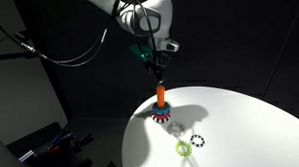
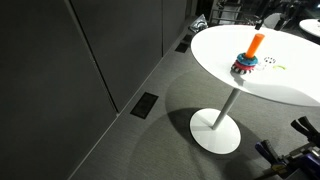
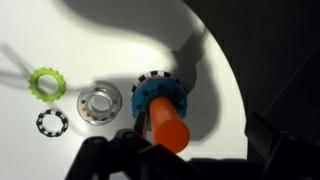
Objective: Put the green ring onto the ring toss
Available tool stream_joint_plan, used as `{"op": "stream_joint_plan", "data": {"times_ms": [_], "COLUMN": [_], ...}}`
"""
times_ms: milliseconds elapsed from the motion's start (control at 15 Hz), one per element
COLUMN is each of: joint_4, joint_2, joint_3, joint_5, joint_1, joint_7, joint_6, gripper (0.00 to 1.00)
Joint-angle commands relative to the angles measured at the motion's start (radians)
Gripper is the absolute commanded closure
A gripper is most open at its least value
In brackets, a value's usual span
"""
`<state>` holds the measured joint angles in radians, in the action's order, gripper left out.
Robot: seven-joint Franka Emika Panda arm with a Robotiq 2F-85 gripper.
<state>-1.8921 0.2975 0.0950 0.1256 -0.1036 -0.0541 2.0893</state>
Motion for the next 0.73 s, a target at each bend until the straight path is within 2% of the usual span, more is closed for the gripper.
{"op": "stream_joint_plan", "data": {"times_ms": [0,333,400,667], "joint_4": [-0.063,-0.146,-0.097,-0.126], "joint_2": [-0.08,-0.144,-0.095,-0.119], "joint_3": [0.006,0.019,0.013,0.015], "joint_5": [-0.038,-0.12,-0.095,-0.108], "joint_1": [-0.004,-0.002,-0.002,-0.003], "joint_7": [0.018,0.008,0.001,0.001], "joint_6": [-0.075,-0.059,-0.065,-0.064], "gripper": [0.0,0.0,0.0,0.0]}}
